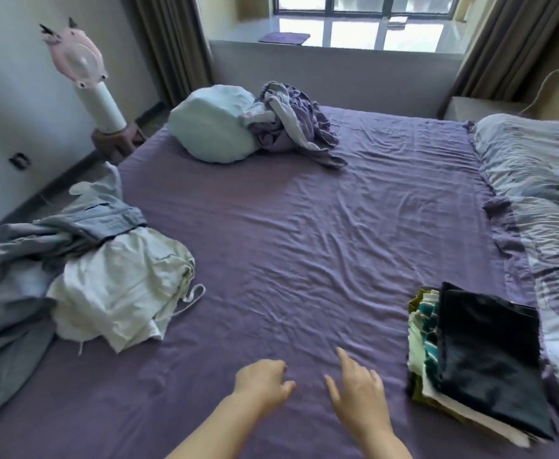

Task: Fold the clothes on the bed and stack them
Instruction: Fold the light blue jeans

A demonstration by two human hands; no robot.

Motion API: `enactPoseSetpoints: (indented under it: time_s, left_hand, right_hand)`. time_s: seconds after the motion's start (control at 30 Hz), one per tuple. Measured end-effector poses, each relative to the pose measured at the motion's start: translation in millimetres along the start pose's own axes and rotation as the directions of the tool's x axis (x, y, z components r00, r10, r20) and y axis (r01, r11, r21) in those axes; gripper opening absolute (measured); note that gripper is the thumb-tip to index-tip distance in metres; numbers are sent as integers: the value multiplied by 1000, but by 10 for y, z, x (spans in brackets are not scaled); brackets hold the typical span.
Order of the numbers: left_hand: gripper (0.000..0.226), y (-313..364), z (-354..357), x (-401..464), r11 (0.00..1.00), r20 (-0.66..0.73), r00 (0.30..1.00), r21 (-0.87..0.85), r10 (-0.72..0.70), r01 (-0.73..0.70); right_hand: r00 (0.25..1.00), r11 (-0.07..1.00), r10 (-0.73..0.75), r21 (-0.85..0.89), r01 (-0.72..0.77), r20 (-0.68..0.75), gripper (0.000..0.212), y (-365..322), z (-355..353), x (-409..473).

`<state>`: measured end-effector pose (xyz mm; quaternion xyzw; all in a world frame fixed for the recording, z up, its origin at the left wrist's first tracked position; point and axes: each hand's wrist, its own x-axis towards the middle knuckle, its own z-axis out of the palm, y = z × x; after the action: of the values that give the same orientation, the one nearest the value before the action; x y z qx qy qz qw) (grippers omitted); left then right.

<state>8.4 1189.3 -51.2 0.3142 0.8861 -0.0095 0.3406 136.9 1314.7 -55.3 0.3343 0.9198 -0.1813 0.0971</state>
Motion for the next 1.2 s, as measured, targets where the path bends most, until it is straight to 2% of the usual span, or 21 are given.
enactPoseSetpoints:
  time_s: [0.1,0.13,0.2,0.37,0.47,0.63,0.83,1.03,1.2]
  left_hand:
    - [47,-530,-192,-343,998,-46,998,-50,-52,50]
    - [47,-715,-257,-467,996,-64,996,-68,-66,62]
    - [46,-1096,-375,-714,992,-101,990,-99,-93,83]
    - [45,-2136,-598,-1356,978,-172,972,-158,-160,133]
    - [43,-2726,-673,-1687,969,-212,958,-197,-192,151]
    - [44,-3487,-750,-2109,959,-253,941,-231,-224,166]
    - [42,-4009,-789,-2434,944,-306,918,-285,-254,166]
    - [40,-4219,-749,-2469,925,-316,906,-340,-284,171]
    - [39,-4267,-748,-2396,905,-279,903,-366,-328,216]
  right_hand:
    - [969,989,-148,-12,149,-196,64,-584,5,-130]
    - [978,987,-156,19,160,-135,63,-790,-2,-188]
    - [989,988,-151,-35,151,-4,66,-1167,39,-299]
    - [977,974,-215,-78,214,-9,67,-2086,188,-551]
    - [968,957,-248,-149,249,26,66,-2652,291,-699]
    - [942,929,-327,-159,335,73,62,-3550,423,-919]
    - [899,892,-425,-120,436,105,58,-4277,482,-1098]
    - [847,847,-520,-59,528,109,44,-4545,458,-1048]
    - [830,838,-531,-34,544,171,43,-4568,507,-877]
